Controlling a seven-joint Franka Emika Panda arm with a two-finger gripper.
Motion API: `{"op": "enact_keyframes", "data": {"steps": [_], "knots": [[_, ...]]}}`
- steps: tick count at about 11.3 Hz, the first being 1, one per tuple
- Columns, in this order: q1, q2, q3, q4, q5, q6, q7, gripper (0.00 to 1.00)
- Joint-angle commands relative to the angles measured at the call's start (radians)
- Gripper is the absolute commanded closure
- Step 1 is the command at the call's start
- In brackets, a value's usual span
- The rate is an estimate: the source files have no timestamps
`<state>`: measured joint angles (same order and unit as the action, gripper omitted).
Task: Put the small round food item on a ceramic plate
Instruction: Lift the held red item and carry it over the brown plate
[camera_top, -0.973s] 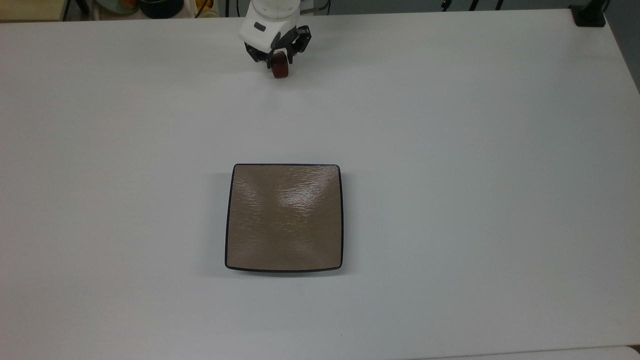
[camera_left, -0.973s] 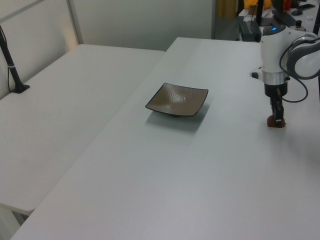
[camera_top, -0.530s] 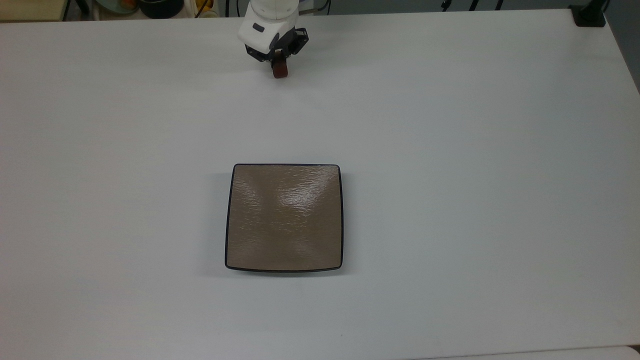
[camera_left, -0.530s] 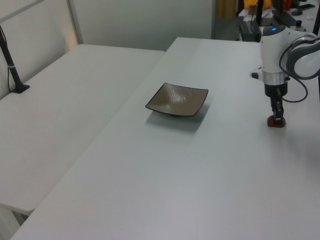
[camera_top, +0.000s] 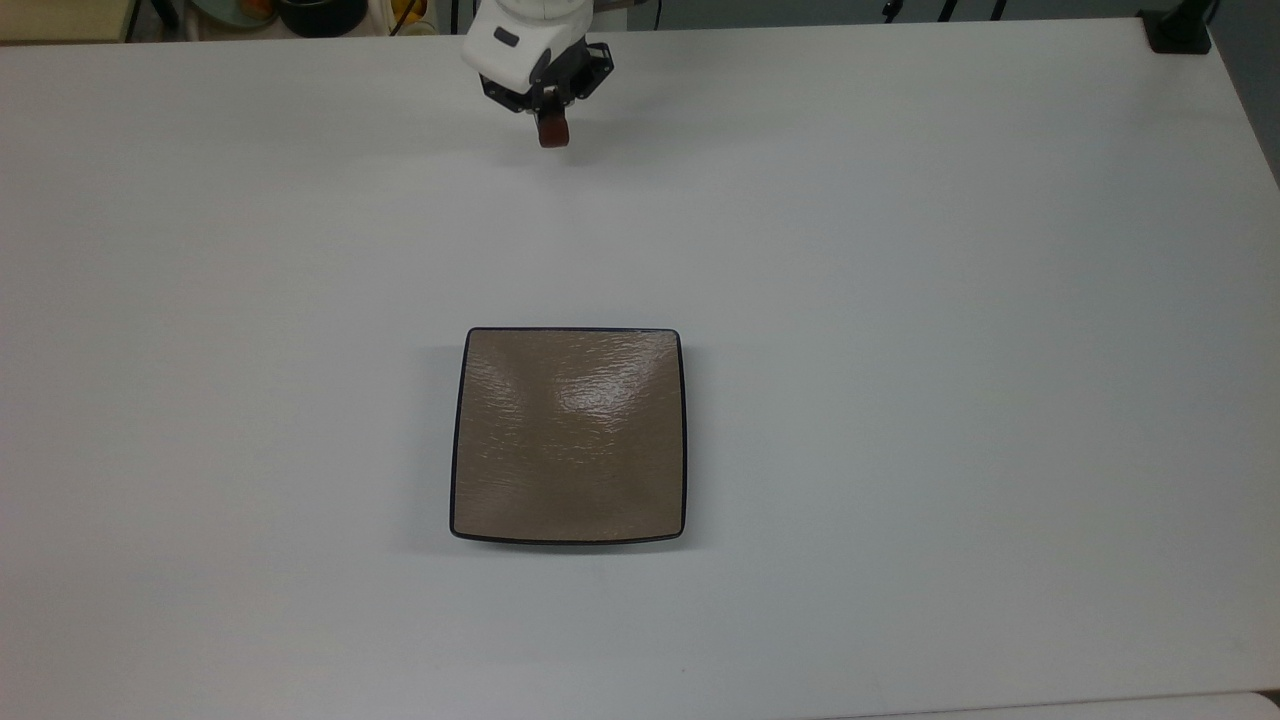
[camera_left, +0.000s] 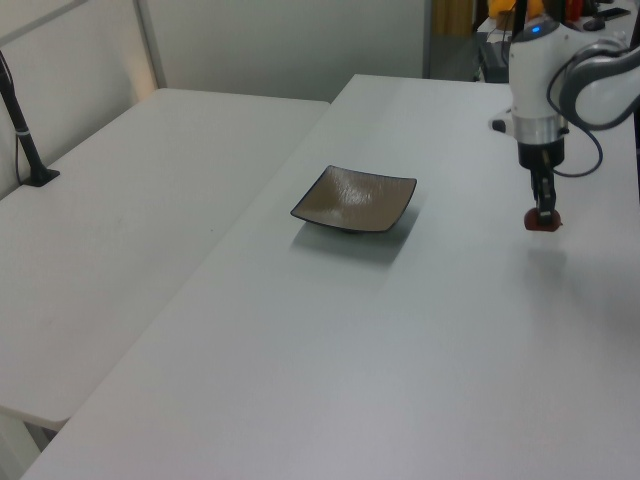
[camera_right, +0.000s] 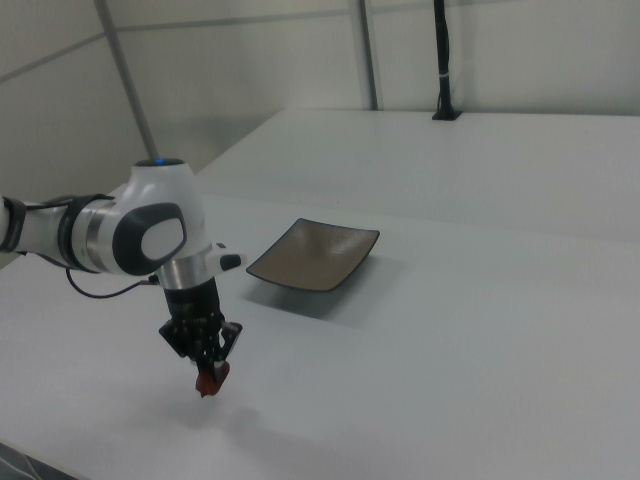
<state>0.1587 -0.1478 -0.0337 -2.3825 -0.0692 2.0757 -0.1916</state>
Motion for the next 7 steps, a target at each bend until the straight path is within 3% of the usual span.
{"op": "enact_keyframes", "data": {"steps": [1,7], "knots": [[0.005,0.002,-0.005,0.171,-0.012,-0.142,-0.020,0.81],[0.004,0.128,-0.005,0.639,0.037,-0.422,-0.006,0.81]]}}
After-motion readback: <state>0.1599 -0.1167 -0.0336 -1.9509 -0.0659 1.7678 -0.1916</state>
